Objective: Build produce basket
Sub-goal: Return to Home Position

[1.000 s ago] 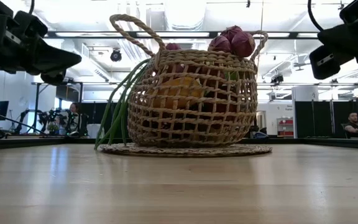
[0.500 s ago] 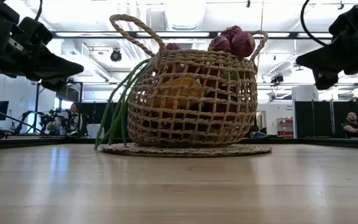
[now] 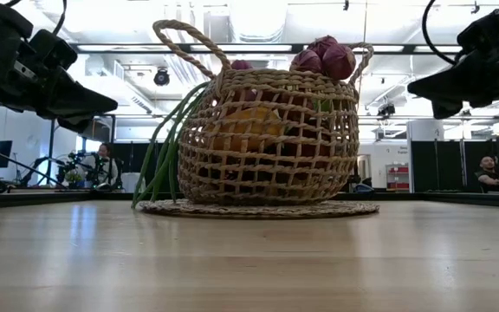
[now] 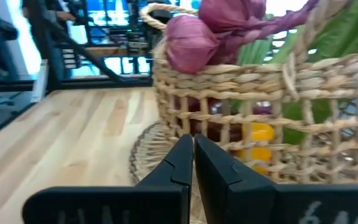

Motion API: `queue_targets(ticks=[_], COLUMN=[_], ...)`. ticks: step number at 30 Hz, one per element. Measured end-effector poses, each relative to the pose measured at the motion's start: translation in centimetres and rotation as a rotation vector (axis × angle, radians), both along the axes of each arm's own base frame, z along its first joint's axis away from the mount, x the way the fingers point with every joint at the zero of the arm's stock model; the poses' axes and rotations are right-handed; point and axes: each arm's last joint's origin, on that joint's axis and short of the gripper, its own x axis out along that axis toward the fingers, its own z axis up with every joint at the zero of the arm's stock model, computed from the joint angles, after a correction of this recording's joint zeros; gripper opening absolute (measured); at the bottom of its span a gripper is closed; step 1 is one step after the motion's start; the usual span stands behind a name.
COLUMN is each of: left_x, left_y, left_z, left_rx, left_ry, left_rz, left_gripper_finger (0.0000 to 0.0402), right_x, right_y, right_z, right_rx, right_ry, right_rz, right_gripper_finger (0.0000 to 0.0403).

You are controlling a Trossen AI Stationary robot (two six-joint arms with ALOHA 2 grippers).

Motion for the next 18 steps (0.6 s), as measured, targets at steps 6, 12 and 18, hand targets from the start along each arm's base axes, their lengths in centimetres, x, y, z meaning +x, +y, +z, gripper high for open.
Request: queue_targets(ticks=[6,12,18], left_x=[0.07,0.11,0.15], left_y=[0.0,0.01,0.01], left_z=[-0.13,-0.22,-0.29], left_rx=[-0.001,-0.002,-0.002], left_ry=[0.014,0.025,0.032], left_rz=[0.0,0.0,0.0], left_gripper_finger=[0.0,0.0,0.0], right_x=[-0.05,-0.02,-0.01], right_y=[-0.27,-0.19,-0.27], right_z=[-0.02,-0.13,-0.19], right_rx=[0.082,0.079,0.063], right_ry=[0.002,0.014,0.021], right_rz=[0.155,0.175,0.148], right_gripper_finger=[0.0009,0.0009,0.0009])
